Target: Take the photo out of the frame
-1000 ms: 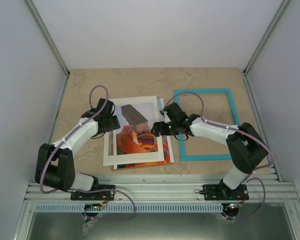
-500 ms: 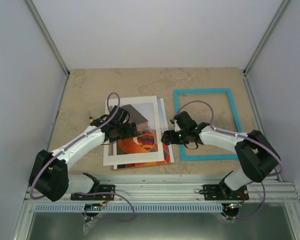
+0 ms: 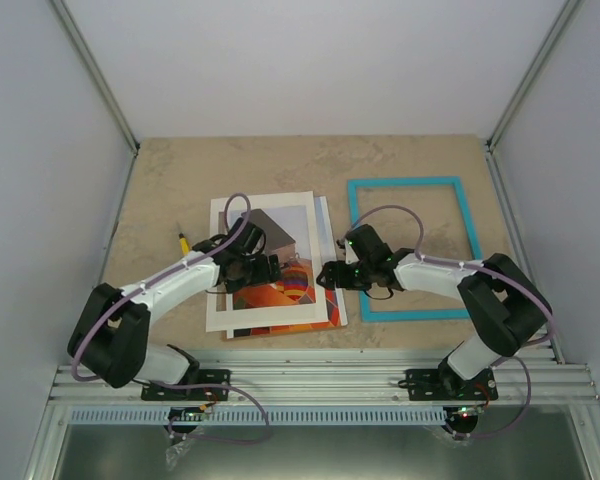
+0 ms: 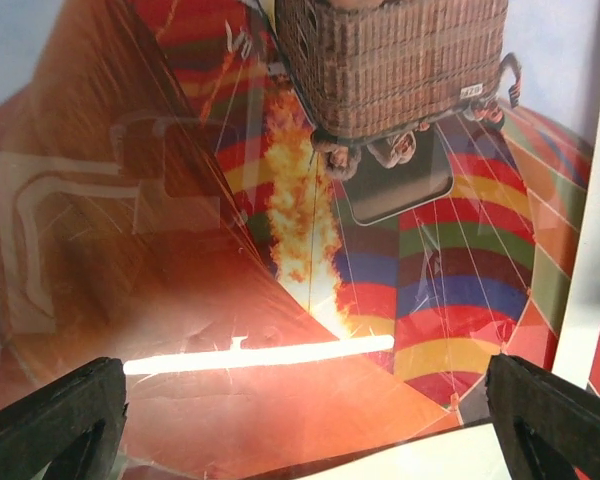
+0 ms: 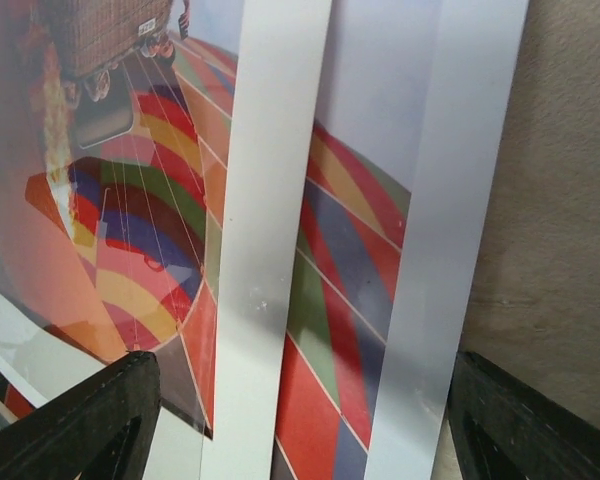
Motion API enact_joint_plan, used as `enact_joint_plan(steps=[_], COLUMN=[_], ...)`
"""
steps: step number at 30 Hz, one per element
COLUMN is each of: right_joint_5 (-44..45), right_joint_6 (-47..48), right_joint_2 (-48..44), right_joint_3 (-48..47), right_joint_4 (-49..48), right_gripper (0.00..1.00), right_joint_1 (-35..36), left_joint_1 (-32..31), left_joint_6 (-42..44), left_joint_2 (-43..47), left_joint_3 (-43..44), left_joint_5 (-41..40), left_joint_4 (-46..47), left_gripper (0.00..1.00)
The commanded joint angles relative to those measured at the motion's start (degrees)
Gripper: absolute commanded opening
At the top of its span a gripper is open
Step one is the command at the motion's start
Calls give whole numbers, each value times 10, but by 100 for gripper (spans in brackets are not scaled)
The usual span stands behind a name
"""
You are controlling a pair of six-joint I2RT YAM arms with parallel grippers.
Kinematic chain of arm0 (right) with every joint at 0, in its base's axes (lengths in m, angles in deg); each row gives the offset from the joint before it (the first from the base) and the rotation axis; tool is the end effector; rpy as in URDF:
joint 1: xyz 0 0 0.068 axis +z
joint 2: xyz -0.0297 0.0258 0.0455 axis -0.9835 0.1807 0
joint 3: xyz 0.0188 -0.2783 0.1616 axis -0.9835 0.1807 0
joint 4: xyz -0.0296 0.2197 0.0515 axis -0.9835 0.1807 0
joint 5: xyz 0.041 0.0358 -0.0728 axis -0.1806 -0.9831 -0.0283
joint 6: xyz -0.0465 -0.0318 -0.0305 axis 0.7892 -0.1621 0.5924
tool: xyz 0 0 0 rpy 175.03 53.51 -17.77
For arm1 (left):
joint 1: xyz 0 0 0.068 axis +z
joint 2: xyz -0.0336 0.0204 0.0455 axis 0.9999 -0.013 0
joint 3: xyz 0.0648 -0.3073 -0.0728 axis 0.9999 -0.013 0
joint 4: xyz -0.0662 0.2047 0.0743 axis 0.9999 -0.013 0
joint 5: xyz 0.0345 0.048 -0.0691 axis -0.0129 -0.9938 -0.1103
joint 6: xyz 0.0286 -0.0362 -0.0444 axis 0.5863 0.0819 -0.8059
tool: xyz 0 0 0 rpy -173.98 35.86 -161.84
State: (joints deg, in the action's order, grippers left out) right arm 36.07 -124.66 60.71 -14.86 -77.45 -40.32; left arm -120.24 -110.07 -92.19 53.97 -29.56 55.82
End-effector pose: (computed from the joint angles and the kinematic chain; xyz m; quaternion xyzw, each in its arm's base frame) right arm 0.2064 0.1882 0.2116 -0.0349 0.9473 0.2935 0.1232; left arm 0.1816 -0.1154 0.2421 -0.0576 0.9752 -0.1626 0.1389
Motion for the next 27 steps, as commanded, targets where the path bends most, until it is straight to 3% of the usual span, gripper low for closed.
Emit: enact_joint_plan(steps=[1, 27], right_joint_5=[-32, -53], right_joint_6=[-17, -36], right_joint_2=[8, -31], right_joint_3=[8, -1], right_joint_4=[-30, -40], right_gripper=[77, 52], right_joint_1=[-2, -12], left_joint_1=[-3, -5], left_joint_6=[1, 10], left_joint_2=[-11, -24], left_joint_3=[-10, -4], left_joint_5=[17, 18], left_joint_4=[20, 22], left_gripper=[100, 100])
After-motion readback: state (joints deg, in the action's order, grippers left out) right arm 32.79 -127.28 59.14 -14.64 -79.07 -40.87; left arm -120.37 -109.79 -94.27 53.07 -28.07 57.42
